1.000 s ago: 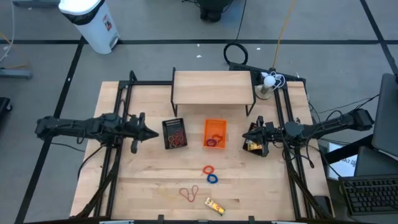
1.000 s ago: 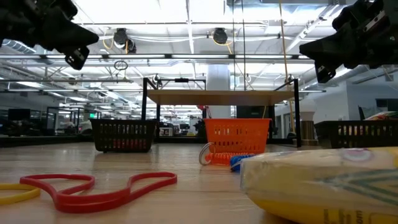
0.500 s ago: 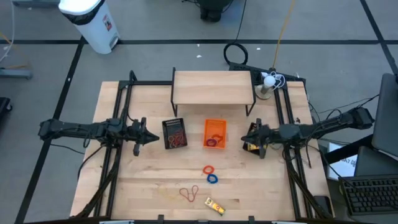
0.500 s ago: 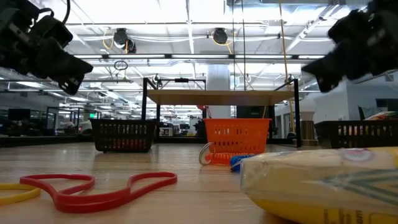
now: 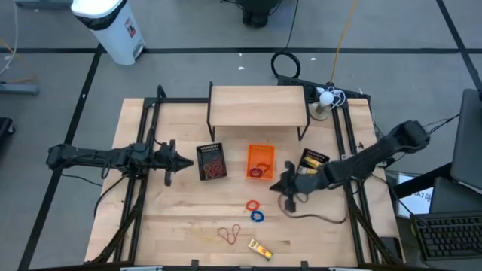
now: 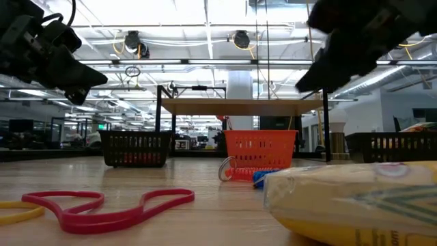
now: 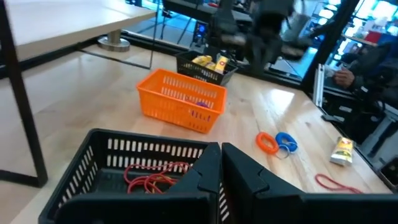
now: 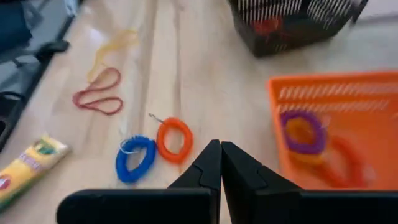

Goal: Pick & Place Office Desk Supplies
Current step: Put the blue spring keychain into the orange bin

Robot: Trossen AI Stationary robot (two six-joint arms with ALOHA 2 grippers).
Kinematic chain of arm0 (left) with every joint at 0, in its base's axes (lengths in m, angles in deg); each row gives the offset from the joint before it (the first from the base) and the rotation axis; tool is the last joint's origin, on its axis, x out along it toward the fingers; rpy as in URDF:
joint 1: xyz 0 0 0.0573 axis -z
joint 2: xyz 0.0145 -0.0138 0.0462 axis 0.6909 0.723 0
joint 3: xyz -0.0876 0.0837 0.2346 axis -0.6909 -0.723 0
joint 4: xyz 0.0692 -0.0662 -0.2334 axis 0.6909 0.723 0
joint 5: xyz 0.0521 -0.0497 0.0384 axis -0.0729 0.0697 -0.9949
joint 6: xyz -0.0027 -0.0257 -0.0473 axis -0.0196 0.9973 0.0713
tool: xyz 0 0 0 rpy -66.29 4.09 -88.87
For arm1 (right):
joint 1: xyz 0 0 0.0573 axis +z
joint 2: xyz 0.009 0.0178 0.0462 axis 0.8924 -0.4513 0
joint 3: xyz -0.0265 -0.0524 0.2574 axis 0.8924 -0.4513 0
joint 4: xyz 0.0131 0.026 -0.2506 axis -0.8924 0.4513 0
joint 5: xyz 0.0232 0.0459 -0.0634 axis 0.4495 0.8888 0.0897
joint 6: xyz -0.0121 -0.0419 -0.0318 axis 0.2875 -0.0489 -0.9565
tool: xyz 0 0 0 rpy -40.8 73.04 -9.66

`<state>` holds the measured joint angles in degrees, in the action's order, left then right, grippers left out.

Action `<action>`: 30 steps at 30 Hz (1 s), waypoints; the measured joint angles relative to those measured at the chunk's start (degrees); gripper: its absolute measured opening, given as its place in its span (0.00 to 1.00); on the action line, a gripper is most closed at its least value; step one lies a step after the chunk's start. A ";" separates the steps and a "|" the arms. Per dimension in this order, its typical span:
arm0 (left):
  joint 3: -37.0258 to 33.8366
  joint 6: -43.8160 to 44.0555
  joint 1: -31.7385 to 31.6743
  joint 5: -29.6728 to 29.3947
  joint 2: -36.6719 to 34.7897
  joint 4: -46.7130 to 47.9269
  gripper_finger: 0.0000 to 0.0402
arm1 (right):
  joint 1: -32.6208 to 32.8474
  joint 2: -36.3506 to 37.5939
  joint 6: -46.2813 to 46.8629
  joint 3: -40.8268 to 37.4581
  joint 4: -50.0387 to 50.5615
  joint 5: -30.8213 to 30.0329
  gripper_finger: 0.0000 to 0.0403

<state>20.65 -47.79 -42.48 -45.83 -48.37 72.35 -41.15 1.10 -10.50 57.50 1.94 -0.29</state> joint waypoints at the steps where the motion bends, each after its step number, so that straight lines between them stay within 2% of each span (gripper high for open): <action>1: 0.00 0.60 0.00 -0.56 0.00 -0.17 0.04 | 0.50 -2.52 1.12 1.10 -1.32 -0.02 0.00; 5: 0.00 4.11 0.00 -1.37 0.00 -0.25 0.02 | 2.35 -10.93 4.05 5.82 -2.94 1.81 0.01; 8: 0.00 4.82 0.00 -0.84 0.02 0.45 0.01 | 3.04 -15.82 5.28 9.14 -2.23 3.18 0.06; 12: 0.00 4.86 0.00 -0.86 0.02 0.50 0.02 | 3.30 -20.37 9.39 13.91 -1.85 7.17 0.20; 15: 0.00 4.86 0.00 -0.86 0.02 0.44 0.04 | 3.67 -23.79 14.14 17.32 4.84 8.12 0.32; 18: 0.00 4.89 0.00 -0.85 0.02 0.44 0.05 | 4.64 -26.42 17.62 20.84 10.53 6.97 0.39; 22: 0.00 5.36 0.00 -0.85 0.02 0.44 0.05 | 5.92 -29.28 20.80 23.46 15.07 4.44 0.40; 30: 0.00 7.09 0.00 -0.80 0.02 0.51 0.05 | 6.28 -32.99 23.88 23.96 14.31 3.44 0.34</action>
<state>20.65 -40.70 -42.48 -46.64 -48.34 72.86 -34.87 -31.89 13.38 81.46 16.24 3.15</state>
